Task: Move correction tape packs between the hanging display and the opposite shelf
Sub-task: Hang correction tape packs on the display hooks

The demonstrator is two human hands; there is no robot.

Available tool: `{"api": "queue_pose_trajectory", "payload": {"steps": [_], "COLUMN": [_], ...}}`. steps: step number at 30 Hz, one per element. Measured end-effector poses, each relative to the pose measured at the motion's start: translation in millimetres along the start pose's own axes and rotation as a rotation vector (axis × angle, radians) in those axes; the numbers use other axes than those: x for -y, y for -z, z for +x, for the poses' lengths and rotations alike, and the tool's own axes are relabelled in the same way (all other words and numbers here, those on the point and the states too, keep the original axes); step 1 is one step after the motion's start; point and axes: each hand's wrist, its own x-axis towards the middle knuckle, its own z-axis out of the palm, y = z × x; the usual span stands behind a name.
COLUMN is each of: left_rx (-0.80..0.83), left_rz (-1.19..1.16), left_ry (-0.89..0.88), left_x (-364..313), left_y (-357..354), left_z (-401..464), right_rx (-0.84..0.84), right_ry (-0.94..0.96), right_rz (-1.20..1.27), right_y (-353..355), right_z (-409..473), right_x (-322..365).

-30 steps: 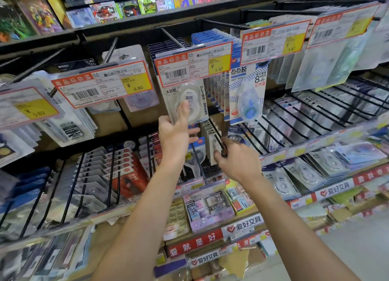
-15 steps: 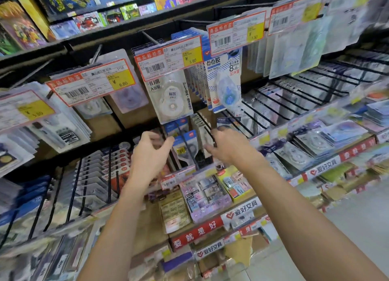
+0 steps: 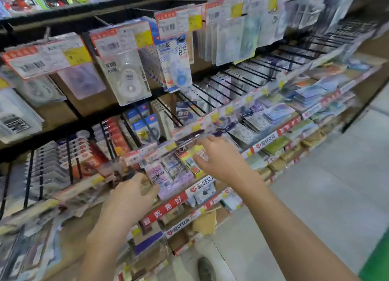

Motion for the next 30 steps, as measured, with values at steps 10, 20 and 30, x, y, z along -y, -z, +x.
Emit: {"api": "queue_pose_trajectory", "payload": {"steps": [10,20,30], "left_rx": [0.289,0.297,0.161], "left_rz": [0.266,0.453,0.376], "left_ry": [-0.296,-0.79,-1.028], "left_x": [-105,-375,-652], "left_y": [-112,-161,-195], "left_z": [-36,-43,-48], "right_rx": [0.186,0.048,-0.089], "right_ry": [-0.39,-0.744,-0.949], "right_rz": [0.077,0.236,0.221], "right_y": [-11,36,126], "right_z": [-144,-251,-315], "right_x": [-119,-310,-513]}}
